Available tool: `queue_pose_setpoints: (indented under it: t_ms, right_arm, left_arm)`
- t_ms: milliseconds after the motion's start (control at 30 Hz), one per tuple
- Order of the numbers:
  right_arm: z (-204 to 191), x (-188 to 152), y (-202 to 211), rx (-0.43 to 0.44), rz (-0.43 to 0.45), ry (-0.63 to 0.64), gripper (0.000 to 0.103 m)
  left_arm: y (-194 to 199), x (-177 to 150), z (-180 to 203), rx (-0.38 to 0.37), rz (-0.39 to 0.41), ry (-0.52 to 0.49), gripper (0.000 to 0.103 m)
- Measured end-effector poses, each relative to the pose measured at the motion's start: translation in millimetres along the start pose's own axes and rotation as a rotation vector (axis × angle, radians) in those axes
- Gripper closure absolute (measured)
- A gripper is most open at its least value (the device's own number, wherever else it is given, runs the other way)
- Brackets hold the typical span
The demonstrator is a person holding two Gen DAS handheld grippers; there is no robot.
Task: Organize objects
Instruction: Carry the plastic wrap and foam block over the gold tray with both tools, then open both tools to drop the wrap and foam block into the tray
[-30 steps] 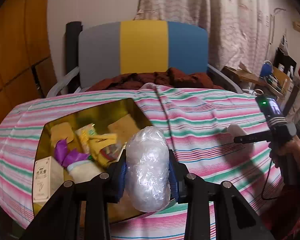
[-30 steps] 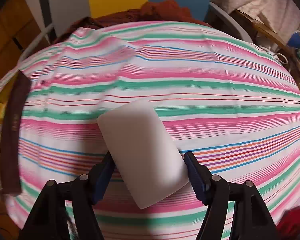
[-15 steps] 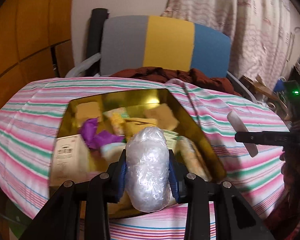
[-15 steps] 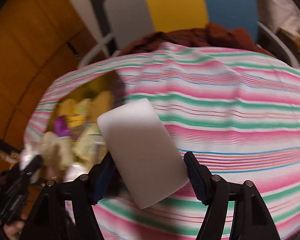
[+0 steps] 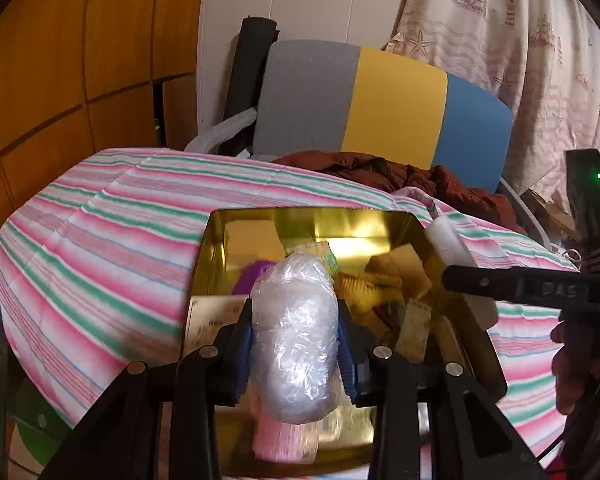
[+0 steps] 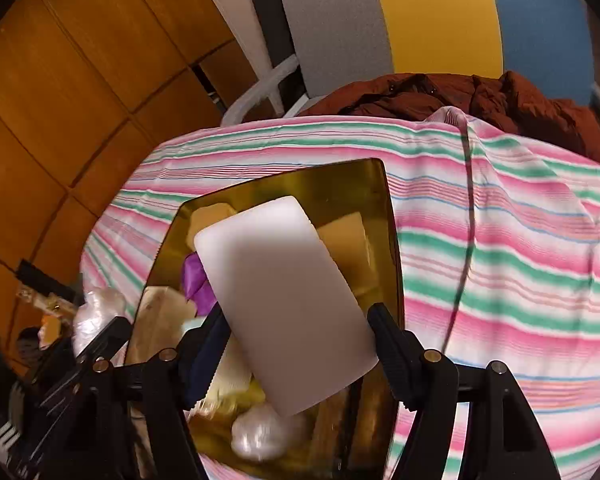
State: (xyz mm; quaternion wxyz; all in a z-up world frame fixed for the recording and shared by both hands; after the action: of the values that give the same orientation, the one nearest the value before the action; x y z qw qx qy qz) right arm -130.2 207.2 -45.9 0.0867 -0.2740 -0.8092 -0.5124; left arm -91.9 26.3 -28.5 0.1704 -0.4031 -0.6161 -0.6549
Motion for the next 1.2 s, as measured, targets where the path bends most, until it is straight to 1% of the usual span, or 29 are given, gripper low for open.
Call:
queue_pose_setpoints:
  t_ms: [67,133,167,233,333,367,433,467,767,1000,1067,1167,1200]
  right_arm:
    - [-2,5,-6,-0.004,-0.001,-0.009,0.032]
    - [-1,9,-10,-0.014,0.009,-0.019,0.027]
    - [-1,11,-12,-0.018,0.015,-0.023,0.027]
    - [-1,12,-16,-0.011,0.007,-0.018,0.026]
    - [0,9,-19,-0.025,0.005,-0.004,0.026]
    - [1,8,-20,-0.024,0.002,-0.006,0.024]
    - [4,6,-21,-0.015,-0.001,-0.013,0.017]
    - [5,6,-20,-0.013,0.001,-0.015,0.015]
    - [13,-3,-10,-0.018,0.022,-0.022,0.015]
    - [14,-12,4,-0.05,0.073,0.009,0.011]
    - [15,-17,8,-0.067,0.091,0.02,0.01]
    - [17,-25,16,-0.093,0.12,0.038,0.009]
    - [18,-27,18,-0.104,0.13,0.044,0.008]
  left_arm:
    - [-7,5,1,0.004,-0.007,-0.002,0.067]
    - [-11,8,3,0.018,-0.009,-0.01,0.067]
    - [-13,9,4,0.027,-0.013,-0.013,0.067]
    - [-18,10,6,0.022,-0.024,-0.011,0.066]
    - [-22,11,9,0.019,-0.03,-0.018,0.065]
    - [-22,11,11,0.015,-0.029,-0.021,0.062]
    - [-23,12,13,0.004,-0.03,-0.018,0.057]
    - [-23,12,14,0.001,-0.031,-0.017,0.056]
    - [-21,13,16,0.003,-0.031,-0.016,0.056]
    - [-14,10,17,0.006,-0.026,-0.017,0.055]
    - [-10,8,16,0.009,-0.024,-0.016,0.053]
    - [-4,6,15,0.019,-0.021,-0.009,0.046]
    - [-2,5,14,0.021,-0.019,-0.005,0.046]
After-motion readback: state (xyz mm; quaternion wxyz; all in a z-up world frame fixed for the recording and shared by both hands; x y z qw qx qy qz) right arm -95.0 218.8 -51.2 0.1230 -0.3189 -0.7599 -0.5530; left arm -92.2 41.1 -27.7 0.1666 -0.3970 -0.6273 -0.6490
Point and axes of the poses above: each gripper's, at about its wrist camera, not at the fingertips, and y roughly against the way its jaws point, z to its right, x to its top, the point moved 5 cm from there along -y, roughly the way its jaws point, and after that the axes turned 15 degrees about -y, right-handed, at the moved point
